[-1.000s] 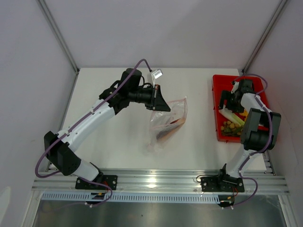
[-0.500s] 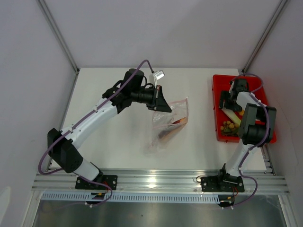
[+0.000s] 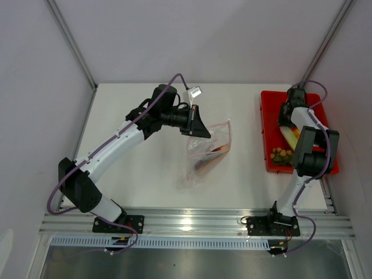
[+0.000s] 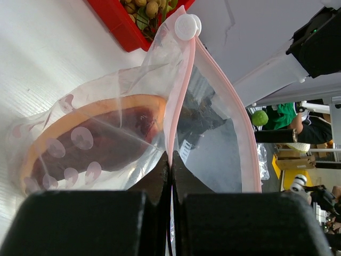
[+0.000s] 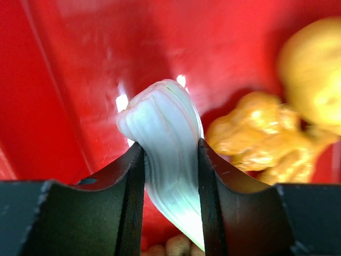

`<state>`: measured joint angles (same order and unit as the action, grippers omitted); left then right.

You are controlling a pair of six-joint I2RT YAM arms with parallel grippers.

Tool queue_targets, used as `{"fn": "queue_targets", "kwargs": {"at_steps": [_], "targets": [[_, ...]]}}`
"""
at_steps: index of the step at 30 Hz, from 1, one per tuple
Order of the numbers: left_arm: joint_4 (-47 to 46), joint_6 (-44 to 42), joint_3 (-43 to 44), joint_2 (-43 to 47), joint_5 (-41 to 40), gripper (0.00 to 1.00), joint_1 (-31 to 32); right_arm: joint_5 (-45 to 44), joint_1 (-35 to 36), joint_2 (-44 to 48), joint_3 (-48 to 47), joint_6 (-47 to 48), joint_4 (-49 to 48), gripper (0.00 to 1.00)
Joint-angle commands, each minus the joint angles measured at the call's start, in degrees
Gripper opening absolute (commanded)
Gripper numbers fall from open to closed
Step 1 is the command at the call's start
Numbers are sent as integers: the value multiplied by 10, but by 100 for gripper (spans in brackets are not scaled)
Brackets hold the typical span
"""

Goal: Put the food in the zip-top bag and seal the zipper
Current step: Pick up the fake vegetable from the bin.

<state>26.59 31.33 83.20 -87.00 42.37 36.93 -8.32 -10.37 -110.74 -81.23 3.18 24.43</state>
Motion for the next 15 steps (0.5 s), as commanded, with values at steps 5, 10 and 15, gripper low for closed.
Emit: {"fn": "queue_targets", "kwargs": {"at_steps": [5,10,15], "targets": [[-22,26,1,10,3,1,-6,-64,-4,145,-72,10,-35,0],[-32,37,-15,30,-4,1,-5,-36,-9,238,-50,-8,-101,0],[-29,39,-22,42,-14,1,-5,24,4,317,-67,-54,-105,0]]}}
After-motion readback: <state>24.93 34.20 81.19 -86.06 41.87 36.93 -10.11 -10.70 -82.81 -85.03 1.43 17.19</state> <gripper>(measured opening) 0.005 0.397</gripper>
